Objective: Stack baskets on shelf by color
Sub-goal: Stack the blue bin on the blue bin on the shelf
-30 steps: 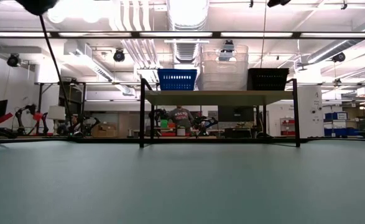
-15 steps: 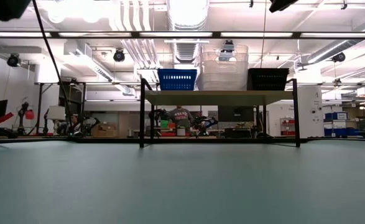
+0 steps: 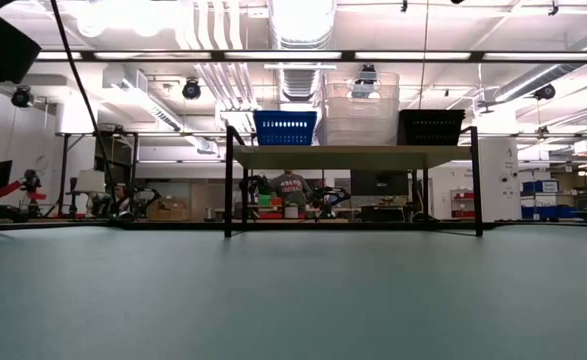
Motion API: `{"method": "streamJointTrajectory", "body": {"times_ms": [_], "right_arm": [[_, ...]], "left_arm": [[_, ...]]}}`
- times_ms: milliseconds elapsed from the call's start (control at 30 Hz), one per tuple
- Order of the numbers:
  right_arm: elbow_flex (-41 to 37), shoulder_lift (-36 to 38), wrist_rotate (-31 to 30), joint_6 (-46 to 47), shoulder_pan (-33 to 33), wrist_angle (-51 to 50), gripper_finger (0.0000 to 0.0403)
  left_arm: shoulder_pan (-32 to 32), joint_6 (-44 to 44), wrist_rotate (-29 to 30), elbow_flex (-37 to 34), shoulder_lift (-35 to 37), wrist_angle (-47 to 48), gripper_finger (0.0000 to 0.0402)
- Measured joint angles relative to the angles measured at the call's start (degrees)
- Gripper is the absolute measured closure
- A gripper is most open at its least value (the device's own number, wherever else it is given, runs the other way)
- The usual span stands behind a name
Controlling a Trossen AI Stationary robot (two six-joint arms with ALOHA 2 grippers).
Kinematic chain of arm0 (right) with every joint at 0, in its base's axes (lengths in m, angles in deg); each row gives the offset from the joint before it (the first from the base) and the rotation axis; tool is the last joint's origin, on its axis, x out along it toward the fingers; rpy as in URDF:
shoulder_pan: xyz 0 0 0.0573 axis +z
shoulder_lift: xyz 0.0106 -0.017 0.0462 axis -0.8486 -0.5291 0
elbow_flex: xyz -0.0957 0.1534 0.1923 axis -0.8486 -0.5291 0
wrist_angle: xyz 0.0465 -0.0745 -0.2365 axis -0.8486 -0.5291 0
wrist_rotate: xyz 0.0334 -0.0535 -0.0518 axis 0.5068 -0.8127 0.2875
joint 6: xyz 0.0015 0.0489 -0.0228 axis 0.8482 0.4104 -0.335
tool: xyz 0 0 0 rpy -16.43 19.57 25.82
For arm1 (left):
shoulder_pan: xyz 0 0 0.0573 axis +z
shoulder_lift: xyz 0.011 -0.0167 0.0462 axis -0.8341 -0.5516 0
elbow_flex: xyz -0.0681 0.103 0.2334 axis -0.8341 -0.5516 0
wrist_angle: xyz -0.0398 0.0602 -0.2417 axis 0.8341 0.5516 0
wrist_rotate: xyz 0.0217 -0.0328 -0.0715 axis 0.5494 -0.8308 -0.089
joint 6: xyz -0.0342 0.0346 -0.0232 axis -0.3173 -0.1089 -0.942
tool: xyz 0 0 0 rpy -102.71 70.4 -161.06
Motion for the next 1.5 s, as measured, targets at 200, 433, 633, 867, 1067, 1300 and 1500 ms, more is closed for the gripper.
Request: {"method": "streamJointTrajectory", "body": {"times_ms": [200,433,633,867,1067,1300,1500], "right_arm": [[-2.08,0.13,-2.56,3.08,7.34,0.12,0.0394],[-8.97,0.09,-6.42,8.11,14.29,5.43,0.0394],[-15.18,0.09,-6.42,10.17,17.18,13.59,0.0394],[-21.44,0.18,-6.40,8.08,17.48,26.42,0.0394],[-28.28,1.27,-5.81,3.41,17.46,41.62,0.0394],[-31.57,3.31,-5.87,6.61,17.46,43.89,0.0394],[-31.57,3.47,-5.87,8.60,17.46,44.18,0.0394]], "left_arm": [[0.02,4.99,0.20,2.49,0.00,0.46,0.0398],[0.99,33.57,2.06,14.46,0.00,4.49,0.0400],[4.93,57.23,13.04,26.57,0.00,11.77,0.0401],[13.27,83.38,22.49,37.96,0.02,11.78,0.0401],[22.46,100.72,23.88,42.04,0.02,11.52,0.0401],[35.78,116.98,28.30,44.93,0.02,15.07,0.0401],[47.77,126.65,30.40,48.71,0.04,14.14,0.0401]]}}
